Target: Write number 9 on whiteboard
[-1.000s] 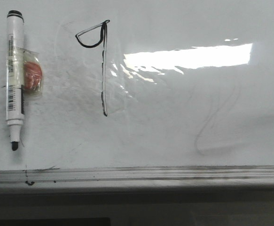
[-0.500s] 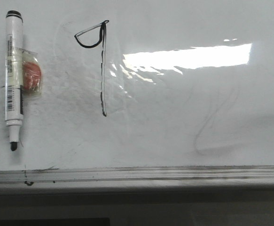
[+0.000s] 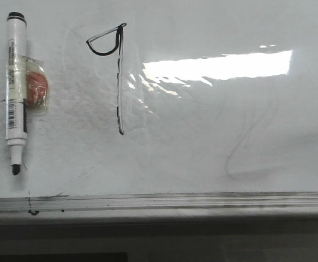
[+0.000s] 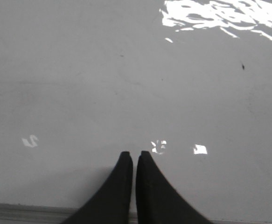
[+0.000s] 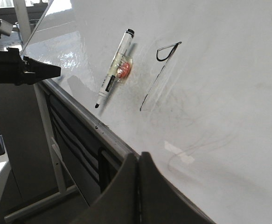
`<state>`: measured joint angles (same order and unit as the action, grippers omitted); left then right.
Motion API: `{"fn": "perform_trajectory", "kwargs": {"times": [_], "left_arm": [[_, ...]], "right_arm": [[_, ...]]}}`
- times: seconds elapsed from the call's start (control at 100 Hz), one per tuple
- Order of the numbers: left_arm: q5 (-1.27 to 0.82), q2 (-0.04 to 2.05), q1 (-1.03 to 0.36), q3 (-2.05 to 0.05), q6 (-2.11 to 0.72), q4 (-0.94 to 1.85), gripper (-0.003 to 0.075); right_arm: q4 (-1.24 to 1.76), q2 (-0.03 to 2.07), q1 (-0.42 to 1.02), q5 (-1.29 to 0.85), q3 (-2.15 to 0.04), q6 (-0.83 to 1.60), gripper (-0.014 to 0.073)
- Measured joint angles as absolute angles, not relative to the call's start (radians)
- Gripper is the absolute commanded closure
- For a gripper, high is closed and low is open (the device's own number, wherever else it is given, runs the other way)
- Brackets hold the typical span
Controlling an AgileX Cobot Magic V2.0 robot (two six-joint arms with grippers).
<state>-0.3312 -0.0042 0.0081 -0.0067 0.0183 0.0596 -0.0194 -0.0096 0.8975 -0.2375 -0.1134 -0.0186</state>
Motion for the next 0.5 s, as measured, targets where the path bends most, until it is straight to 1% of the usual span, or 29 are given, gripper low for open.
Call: {"fn": "perform_trajectory", "kwargs": {"times": [0.4, 0.5], "left_arm": [[-0.331, -0.004, 0.008, -0.007, 0.017, 0.060, 0.0741], [-0.333, -0.004, 0.008, -0.007, 0.017, 0.060, 0.0741]], "right_arm": [[-0.019, -0.010, 0.898, -0.237, -0.113, -0.019, 0.0658], [-0.019, -0.010, 0.898, -0.211, -0.083, -0.019, 0.0658]]}}
